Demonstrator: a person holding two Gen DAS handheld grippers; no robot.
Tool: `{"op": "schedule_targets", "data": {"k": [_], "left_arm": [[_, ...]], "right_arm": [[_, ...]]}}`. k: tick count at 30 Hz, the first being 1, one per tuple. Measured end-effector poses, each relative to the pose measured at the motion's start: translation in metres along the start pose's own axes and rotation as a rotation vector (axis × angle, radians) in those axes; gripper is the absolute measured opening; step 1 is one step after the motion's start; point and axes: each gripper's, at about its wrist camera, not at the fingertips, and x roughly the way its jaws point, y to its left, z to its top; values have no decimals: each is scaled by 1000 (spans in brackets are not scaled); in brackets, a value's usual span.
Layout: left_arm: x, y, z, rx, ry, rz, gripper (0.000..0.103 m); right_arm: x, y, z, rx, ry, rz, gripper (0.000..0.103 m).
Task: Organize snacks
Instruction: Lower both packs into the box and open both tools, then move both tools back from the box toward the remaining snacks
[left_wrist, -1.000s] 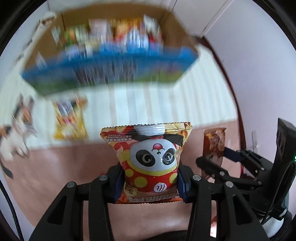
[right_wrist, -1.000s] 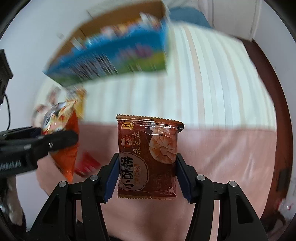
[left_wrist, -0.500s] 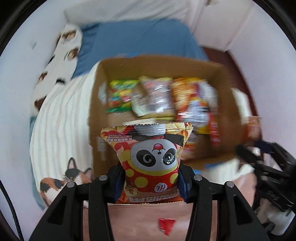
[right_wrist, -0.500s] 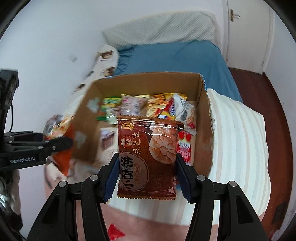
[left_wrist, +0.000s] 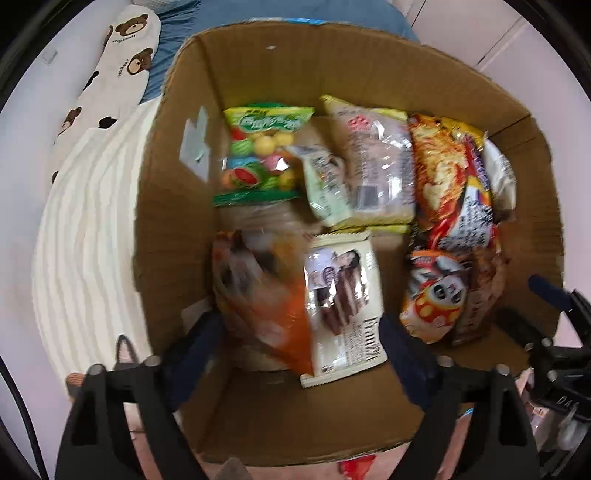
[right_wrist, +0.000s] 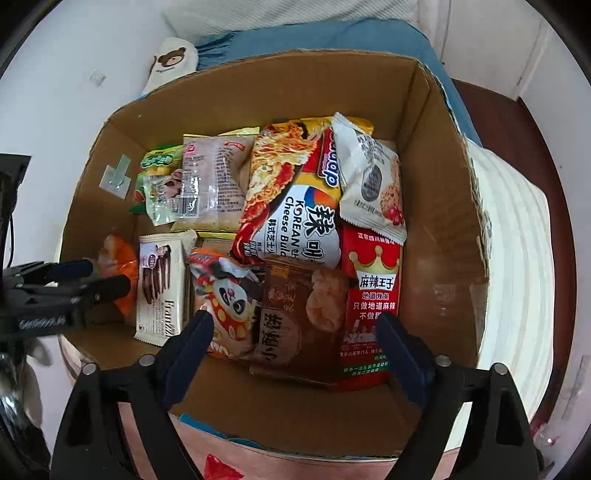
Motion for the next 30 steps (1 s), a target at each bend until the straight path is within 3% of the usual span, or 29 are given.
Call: {"op": "schedule_targets", "data": {"k": [6,12,20,25,30], "left_arm": [[-17,-11,-17,22,-69,11,89],[-58,-20,-46,6,-233,0,89],[-106,-25,-92,36,-443,24,89],[-136,-22,-126,56,-518,6,89],[-148,-15,-163,67,-561,20,89]], "right_arm": [[-8,-6,0,32,-24,-19,94],[-39,-4,-15,45,-111,-72,94],[-100,17,-53,41,-301,-160,94],[-136,36,-87,53,-395,-169,94],[-153,51,-123,106,-424,-124,94]]}}
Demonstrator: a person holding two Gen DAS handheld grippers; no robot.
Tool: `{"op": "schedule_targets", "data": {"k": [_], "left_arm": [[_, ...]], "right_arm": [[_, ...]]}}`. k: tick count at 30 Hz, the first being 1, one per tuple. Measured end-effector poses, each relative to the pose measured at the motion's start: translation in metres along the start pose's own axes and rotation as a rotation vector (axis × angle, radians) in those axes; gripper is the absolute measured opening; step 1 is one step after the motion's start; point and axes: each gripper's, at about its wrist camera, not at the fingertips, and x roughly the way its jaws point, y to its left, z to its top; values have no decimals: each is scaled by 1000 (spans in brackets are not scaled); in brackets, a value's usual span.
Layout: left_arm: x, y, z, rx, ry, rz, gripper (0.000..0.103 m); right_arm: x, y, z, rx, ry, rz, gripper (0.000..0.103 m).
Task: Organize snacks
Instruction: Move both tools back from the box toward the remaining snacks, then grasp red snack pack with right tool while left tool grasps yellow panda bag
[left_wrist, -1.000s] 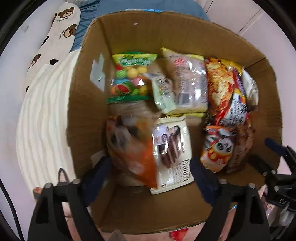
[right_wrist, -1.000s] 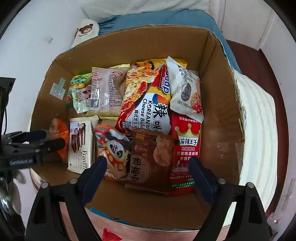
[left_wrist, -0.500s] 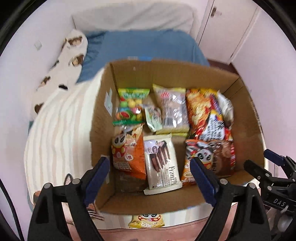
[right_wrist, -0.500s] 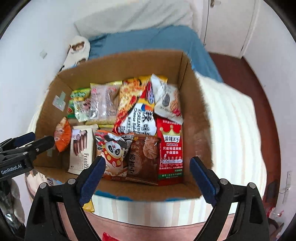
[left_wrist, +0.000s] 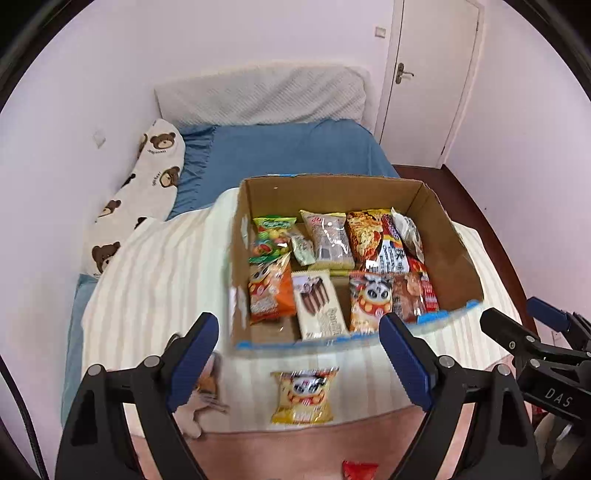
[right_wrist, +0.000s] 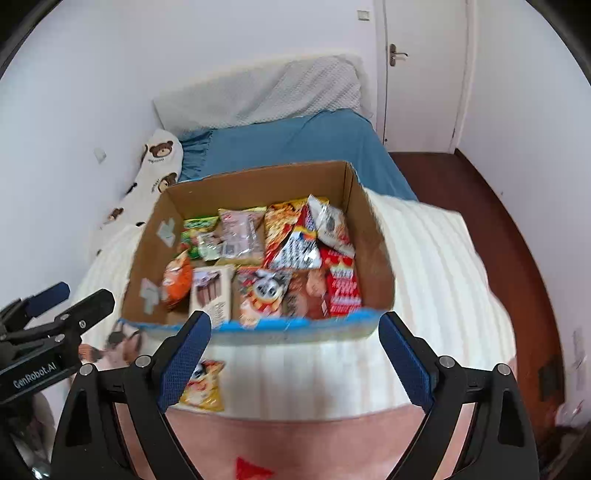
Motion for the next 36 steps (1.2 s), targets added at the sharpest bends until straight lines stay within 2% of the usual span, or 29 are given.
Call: {"op": "schedule_targets", "data": {"k": [4,7,11,14,19,20,23,24,26,31,34,36], "left_arm": [[-8,14,-39,-7,14,36,89],[2,28,-82,-8,85,65,89],[32,44,-133,-7,216,108,89],[54,57,-167,-39,303,139,89],[73,69,-206,-87,396,161,89],[76,70,-209,-86,404,167,89],[80,70,-210,-77,406,177,89],[81,69,-208,-72,402,176,89],[84,64,-199,-61,390,170,89],[98,36,-160,-32,366,78,89],[122,13,-133,-22,395,6,89],[147,-5,-121,-4,448,-33,89]], "right_arm": [[-5,4,-41,66,58,41,94],[15,9,-86,114,188,84,94],[62,12,-158,208,415,149,94],[93,15,-199,255,528,171,92],[128,18,-238,316,617,190,90],[134,18,-242,335,627,196,87],[148,17,-248,376,637,197,76],[149,17,-248,380,630,191,61],[152,17,-247,370,603,162,43],[150,12,-246,366,583,160,41],[146,3,-243,374,564,139,41],[145,-8,-240,404,557,131,41]]}}
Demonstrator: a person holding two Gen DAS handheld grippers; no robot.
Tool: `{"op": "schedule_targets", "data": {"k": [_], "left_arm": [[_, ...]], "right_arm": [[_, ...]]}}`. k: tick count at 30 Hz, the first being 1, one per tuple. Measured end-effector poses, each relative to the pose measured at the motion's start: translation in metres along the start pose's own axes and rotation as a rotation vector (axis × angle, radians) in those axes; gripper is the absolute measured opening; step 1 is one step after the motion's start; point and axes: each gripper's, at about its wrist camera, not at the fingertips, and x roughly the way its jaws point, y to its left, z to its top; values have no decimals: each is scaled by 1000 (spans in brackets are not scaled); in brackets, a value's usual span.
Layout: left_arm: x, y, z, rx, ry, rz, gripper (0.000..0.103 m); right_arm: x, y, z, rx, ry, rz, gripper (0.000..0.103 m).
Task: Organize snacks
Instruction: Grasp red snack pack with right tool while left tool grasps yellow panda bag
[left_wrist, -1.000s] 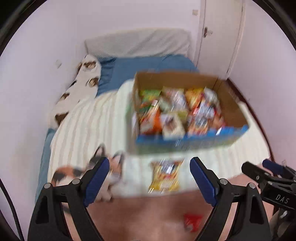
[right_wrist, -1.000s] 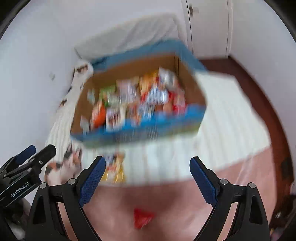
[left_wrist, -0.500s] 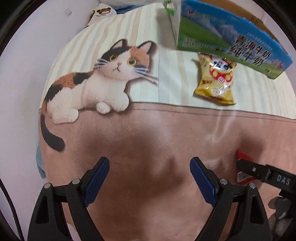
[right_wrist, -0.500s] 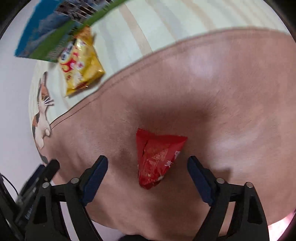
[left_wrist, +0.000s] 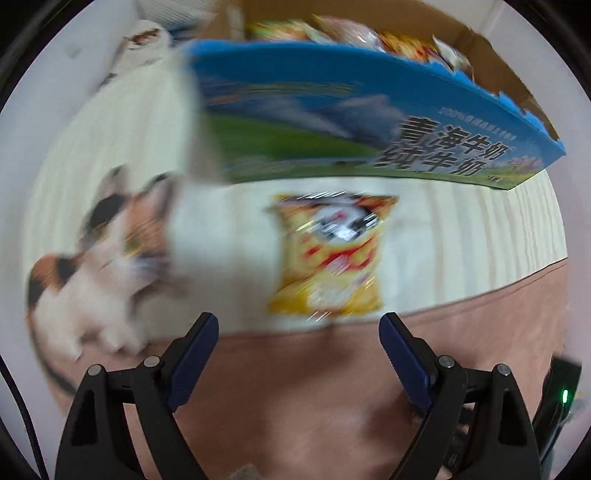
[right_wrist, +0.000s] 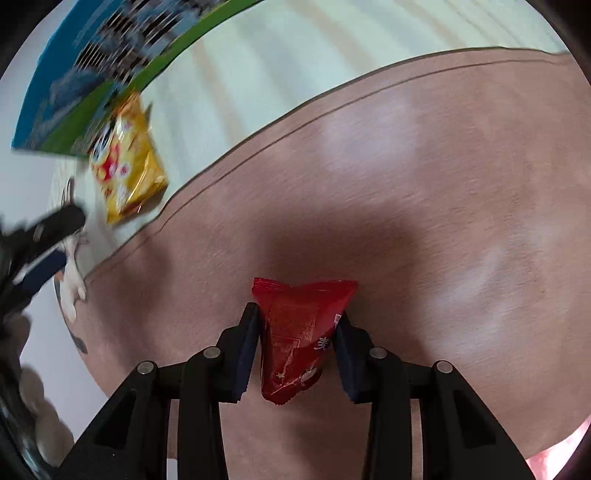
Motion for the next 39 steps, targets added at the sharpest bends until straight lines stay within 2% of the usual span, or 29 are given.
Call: {"op": "schedule_targets", "data": {"k": [3,6,8,10,13,19,22,25,26,29,31,34,36,39], "left_arm": [[29,-15,20,14,78,-27,89],[44,-24,30,29,73,-50,89],[42,-23,32,21,31,-59,72],[40,-21,29,10,15,-86,63],[40,-17,6,10,33,-102,63],[44,-15,-71,31,127,-83,63],[50,-14,-96,41,167,-90,66],[58,-25,-101,65,176,-85,72],[61,-26,-99,58,186,-92,75],[73,-37,-78,40,209,-96,81],[79,-37,-77,39,207,-88,81],[86,-41,-53,29,197,-88,81],[81,-29,-63,17,184,-93,81],[70,-21,-74,16,167,-78,72]], "right_arm": [[-6,-11,6,18,-8,-4,41],[-10,-24,11,29,-4,-4,41],[-12,-31,13,40,2,-3,41],[-17,-39,17,40,7,-2,41],[-19,-44,17,26,25,-4,41],[-20,-48,13,-58,76,-46,41],[-18,-44,12,-106,99,-62,42],[-14,-37,12,-143,125,-75,45],[-13,-35,11,-147,131,-72,50],[-2,-18,8,-167,158,-79,57],[5,-4,0,-176,162,-86,58],[9,3,-2,-169,167,-86,59],[9,2,-1,-156,168,-80,59],[9,0,-1,-136,163,-69,59]]}}
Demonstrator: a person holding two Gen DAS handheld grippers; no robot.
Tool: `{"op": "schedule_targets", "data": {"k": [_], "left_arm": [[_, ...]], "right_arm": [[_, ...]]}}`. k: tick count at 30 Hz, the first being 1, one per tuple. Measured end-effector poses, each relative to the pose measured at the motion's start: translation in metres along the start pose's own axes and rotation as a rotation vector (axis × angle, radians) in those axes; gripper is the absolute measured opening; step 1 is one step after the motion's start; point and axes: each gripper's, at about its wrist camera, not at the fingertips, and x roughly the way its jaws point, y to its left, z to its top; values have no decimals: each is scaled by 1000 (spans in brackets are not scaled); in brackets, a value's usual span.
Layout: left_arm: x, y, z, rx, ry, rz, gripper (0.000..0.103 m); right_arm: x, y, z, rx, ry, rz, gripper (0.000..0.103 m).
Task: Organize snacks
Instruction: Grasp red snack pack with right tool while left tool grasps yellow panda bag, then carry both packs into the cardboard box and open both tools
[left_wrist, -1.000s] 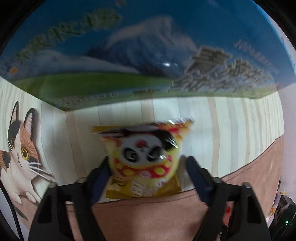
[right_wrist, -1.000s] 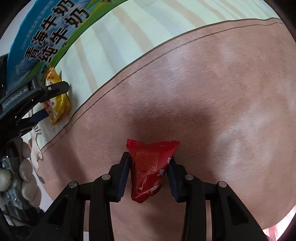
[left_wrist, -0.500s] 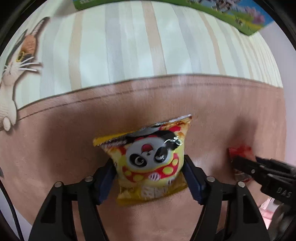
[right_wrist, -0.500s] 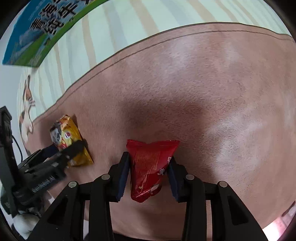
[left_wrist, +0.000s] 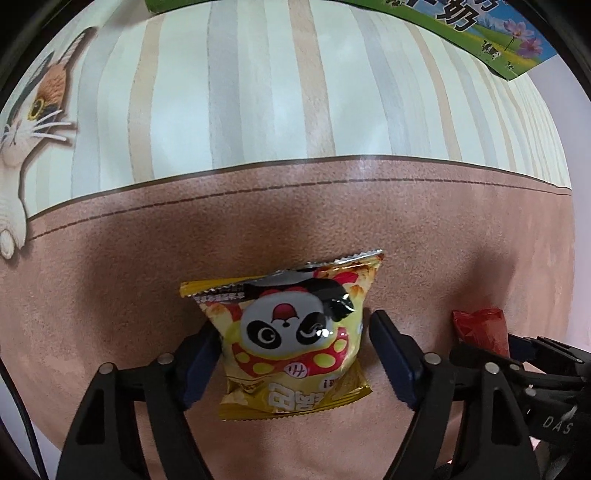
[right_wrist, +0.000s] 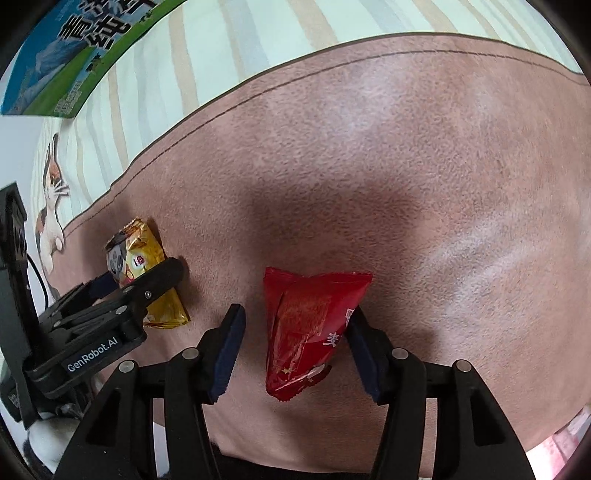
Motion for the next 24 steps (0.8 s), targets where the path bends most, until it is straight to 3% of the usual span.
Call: {"op": "schedule_targets", "data": {"k": [2,9,17,20,24], "left_arm": [[-10,11,-8,1,-8,10,65],[-11,18,-10,-4,-9,8,64],[-13,10,-7,2,-7,13,64],[-17,7,-8,8,-18,4,57],[-39,4,-11,16,-36,-39,55]], "right_arm": [[1,0,0,-7,-3,-5,58],[13,12,-9,-26,-23,-59,40],[4,-6,-15,-29,-30,-62,39],[-4,-12,-16,-26,-49,-39,38],[-17,-9,-21,-13,-58,4,37]]}}
